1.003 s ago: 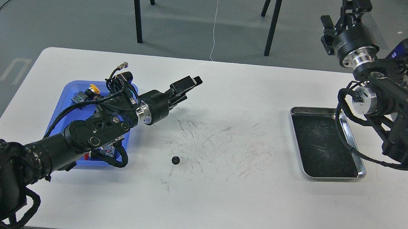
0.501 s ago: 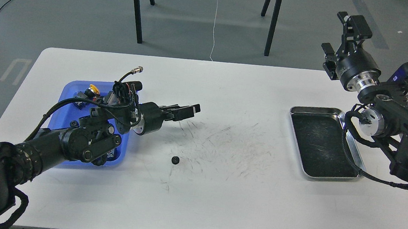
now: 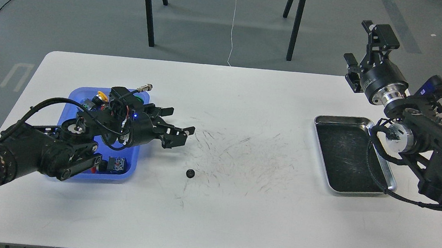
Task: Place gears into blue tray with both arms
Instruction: 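Reach the left gripper from the blue tray toward the black gear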
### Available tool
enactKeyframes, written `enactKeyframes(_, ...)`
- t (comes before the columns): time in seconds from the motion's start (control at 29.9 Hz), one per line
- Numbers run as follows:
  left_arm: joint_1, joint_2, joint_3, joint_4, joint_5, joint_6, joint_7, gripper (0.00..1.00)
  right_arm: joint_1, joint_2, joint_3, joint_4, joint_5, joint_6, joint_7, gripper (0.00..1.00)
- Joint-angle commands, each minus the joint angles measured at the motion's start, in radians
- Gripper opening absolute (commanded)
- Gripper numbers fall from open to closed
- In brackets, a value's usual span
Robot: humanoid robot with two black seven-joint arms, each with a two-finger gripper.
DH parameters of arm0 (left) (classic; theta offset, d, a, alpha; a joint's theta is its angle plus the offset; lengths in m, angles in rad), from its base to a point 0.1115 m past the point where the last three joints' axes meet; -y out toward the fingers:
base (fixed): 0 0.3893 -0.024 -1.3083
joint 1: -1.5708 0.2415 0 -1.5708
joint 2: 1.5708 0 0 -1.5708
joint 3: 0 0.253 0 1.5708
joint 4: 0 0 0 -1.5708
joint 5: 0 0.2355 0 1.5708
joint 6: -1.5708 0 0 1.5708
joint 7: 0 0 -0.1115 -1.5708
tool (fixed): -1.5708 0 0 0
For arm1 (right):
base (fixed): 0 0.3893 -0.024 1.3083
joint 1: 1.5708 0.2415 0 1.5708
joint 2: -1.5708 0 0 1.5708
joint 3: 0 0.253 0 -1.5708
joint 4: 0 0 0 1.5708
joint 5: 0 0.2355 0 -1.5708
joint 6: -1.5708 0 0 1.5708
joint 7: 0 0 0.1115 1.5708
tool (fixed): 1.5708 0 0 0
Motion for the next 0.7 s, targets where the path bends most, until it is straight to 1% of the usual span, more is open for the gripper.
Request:
enactKeyframes(0.0,0.000,0.047,0.001,-0.099,0.068,0.006,0.000,1.00,-0.001,0.000,-0.004,-0.010,0.000,0.001,0.000,0.99)
enactKeyframes(0.13,0.008,0.053,0.009,-0.165,0.124,0.018,0.000,1.00,0.000,-0.002,-0.016,-0.011,-0.002,0.001,0.000,0.99)
enactKeyframes(0.43,0.013,0.052,0.012,-0.211,0.131,0.032,0.000,0.99,0.000,-0.013,-0.023,-0.014,-0.003,0.001,0.000,0.99)
enactKeyframes(0.67,0.016,0.044,0.040,-0.213,0.147,0.043,0.000,0.89,0.002,-0.013,-0.023,-0.014,-0.005,0.001,0.000,0.99)
